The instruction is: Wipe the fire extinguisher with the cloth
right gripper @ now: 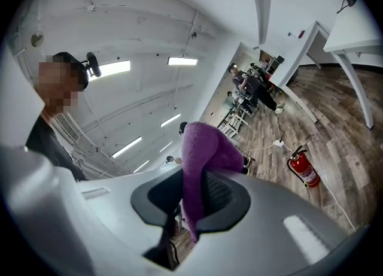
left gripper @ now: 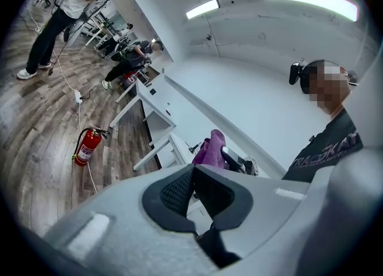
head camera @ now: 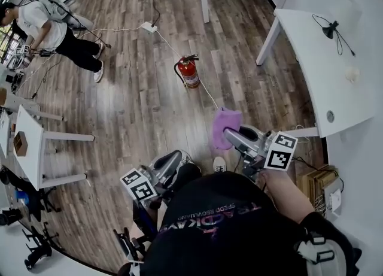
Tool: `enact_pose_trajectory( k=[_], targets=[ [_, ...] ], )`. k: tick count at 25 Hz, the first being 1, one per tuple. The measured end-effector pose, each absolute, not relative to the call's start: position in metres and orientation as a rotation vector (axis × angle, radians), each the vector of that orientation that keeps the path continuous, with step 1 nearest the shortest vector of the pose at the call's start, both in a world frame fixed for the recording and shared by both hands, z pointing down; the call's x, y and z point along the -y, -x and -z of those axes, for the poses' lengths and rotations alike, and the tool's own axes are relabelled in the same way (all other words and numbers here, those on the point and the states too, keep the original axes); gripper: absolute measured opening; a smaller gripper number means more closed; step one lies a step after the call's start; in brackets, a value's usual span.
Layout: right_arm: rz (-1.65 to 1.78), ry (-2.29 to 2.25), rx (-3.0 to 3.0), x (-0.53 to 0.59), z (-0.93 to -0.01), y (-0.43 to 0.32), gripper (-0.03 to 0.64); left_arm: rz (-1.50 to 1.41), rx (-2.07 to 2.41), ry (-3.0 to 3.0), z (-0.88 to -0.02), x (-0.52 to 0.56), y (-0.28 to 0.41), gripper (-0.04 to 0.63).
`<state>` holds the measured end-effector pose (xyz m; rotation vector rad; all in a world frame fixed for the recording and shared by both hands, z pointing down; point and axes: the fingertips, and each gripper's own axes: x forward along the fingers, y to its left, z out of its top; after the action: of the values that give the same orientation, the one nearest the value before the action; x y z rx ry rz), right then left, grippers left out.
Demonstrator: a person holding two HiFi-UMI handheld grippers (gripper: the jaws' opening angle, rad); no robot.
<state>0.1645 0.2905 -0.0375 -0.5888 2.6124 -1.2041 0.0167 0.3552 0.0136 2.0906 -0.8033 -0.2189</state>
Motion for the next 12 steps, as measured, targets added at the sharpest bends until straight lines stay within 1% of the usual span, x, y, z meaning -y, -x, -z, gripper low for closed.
enact_pose_trajectory(
  k=[7,12],
  targets=[
    [1.201,0.673,-2.592,-0.236,0.031,-0.140,0.060,0.225,0.740,-2.097,-0.025,-0.290,0.010,-0.005],
    [1.195,0.814,-2.545,-0.178,0.025,-0.110,0.060,0.190,0.662,-2.088,-0.032,-0.231,0.049,-0.005]
  ],
)
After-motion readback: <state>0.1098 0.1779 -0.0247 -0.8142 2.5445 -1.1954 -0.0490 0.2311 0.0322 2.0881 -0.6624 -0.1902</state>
